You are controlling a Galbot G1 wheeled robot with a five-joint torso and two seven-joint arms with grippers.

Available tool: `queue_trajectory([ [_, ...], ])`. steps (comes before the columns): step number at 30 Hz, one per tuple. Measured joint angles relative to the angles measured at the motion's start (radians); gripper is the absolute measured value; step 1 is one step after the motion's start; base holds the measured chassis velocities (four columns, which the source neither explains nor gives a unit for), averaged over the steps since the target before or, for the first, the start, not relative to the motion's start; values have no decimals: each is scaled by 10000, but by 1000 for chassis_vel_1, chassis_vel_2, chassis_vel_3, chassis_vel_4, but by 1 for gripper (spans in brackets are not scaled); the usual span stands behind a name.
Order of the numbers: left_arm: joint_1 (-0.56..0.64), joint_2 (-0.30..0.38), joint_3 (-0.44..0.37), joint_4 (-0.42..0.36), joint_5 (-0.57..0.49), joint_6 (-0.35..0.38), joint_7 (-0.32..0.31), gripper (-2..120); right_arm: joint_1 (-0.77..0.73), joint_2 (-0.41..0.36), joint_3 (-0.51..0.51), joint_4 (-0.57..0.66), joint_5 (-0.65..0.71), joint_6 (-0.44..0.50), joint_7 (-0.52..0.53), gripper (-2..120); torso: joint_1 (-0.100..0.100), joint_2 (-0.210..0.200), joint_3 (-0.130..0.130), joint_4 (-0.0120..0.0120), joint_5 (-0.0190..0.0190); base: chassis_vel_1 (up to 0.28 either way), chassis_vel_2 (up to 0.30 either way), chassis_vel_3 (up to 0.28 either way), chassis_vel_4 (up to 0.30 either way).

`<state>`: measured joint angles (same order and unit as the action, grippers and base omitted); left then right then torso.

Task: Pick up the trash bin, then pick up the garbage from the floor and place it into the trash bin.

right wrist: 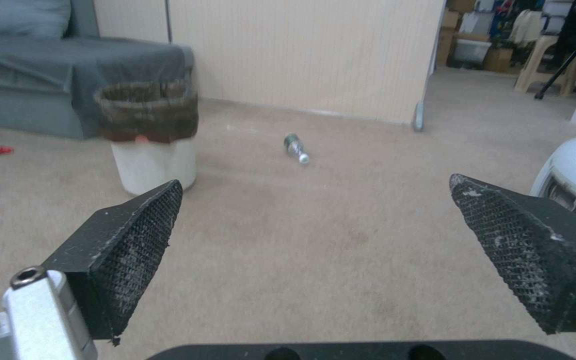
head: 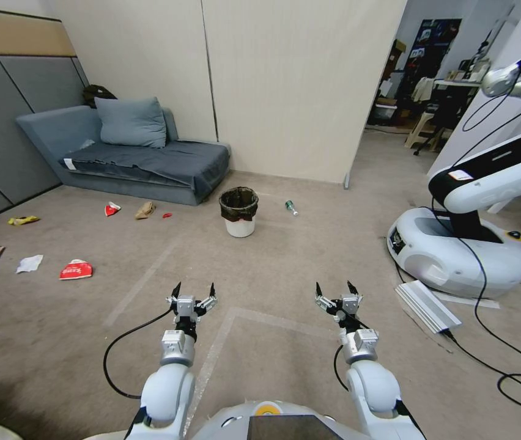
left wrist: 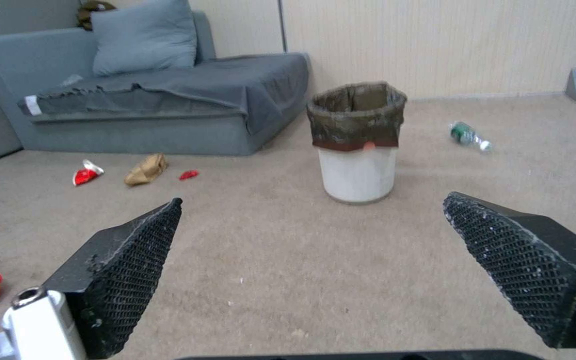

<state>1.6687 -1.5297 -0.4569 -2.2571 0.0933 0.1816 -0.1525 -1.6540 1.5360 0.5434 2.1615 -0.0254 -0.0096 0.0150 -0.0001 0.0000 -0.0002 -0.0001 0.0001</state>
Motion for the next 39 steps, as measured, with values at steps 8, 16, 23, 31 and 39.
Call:
queue_trajectory([
  [8, 996, -196, 968, -1934, 892, 1607, -1321, 100, -1153, 498, -158, 1828, -255, 40, 312, 100, -1, 0, 0, 2, -1, 0, 0, 0, 0],
  [16, 1215, -283, 1180, -2375, 1270, 1916, -1517, 100, -1668, 715, -199, 2440, -724, 887, 300, 100, -1, 1, 2, 1, 1, 0, 0, 0, 0],
  [23, 1203, -339, 1230, -2318, 1291, 1877, -1503, 100, -1655, 719, -177, 2447, -724, 884, 224, 100, -1, 0, 2, 1, 0, 0, 0, 0, 0],
  [31, 1170, -360, 1216, -2233, 1306, 1818, -1485, 100, -1626, 745, -133, 2372, -749, 886, 198, 100, 0, 0, 1, 1, 0, 0, 0, 0, 0],
  [39, 1146, -390, 1208, -2139, 1484, 1764, -1474, 100, -1598, 739, -99, 2247, -785, 937, 184, 100, -1, 0, 2, 1, -1, -37, 33, 39, -34],
])
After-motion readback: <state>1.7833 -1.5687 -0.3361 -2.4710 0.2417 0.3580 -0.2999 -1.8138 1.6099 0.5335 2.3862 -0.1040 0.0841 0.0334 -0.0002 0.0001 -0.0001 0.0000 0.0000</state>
